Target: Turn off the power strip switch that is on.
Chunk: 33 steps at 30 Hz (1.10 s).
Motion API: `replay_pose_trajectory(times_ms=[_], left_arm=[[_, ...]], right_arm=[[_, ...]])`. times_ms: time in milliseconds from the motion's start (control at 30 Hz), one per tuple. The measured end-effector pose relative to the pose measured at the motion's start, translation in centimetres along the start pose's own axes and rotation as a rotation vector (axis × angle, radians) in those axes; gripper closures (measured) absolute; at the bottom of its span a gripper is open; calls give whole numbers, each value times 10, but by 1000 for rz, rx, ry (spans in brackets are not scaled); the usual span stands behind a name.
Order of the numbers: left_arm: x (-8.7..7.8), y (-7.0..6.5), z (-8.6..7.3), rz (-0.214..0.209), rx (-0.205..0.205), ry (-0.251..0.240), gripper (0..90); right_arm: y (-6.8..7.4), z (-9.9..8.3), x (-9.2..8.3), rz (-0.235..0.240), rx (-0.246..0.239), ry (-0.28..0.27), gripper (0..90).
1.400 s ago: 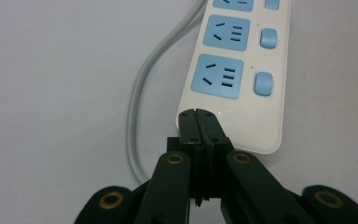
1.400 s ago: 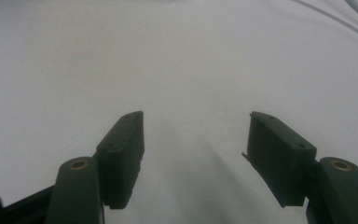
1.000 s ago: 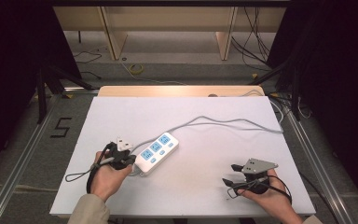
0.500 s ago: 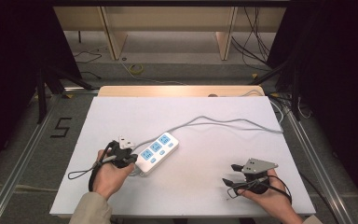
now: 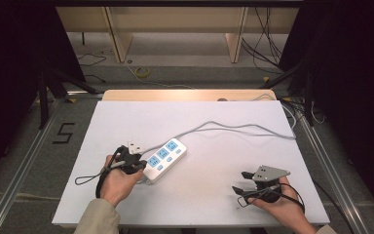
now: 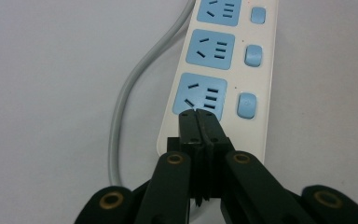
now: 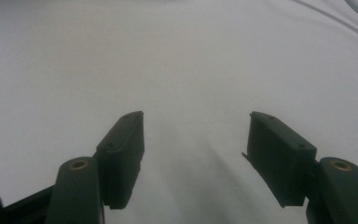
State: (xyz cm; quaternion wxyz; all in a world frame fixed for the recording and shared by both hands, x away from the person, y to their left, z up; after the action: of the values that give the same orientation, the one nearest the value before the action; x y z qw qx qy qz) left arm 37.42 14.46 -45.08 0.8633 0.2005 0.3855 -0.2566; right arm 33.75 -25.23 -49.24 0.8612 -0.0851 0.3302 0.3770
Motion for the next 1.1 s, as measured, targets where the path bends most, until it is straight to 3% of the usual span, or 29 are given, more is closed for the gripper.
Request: replay_pose_trajectory(times_ms=[1100], left_arm=[[8,-5,14,-6,16,16,895]], right_arm=[[0,0,0,3,1,-1,374]])
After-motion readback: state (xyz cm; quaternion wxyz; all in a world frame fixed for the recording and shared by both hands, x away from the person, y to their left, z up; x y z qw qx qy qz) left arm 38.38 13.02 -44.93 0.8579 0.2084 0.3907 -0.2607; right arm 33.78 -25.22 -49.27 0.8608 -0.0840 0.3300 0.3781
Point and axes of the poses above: each handheld gripper's, and its own axes: x roughly forward along the jaws, z roughly out of its top, y roughly to its left, the point moved 2 cm from there along x, roughly forward along the jaws, and after that the axes turned 10 degrees about x, right-handed, at the moved point
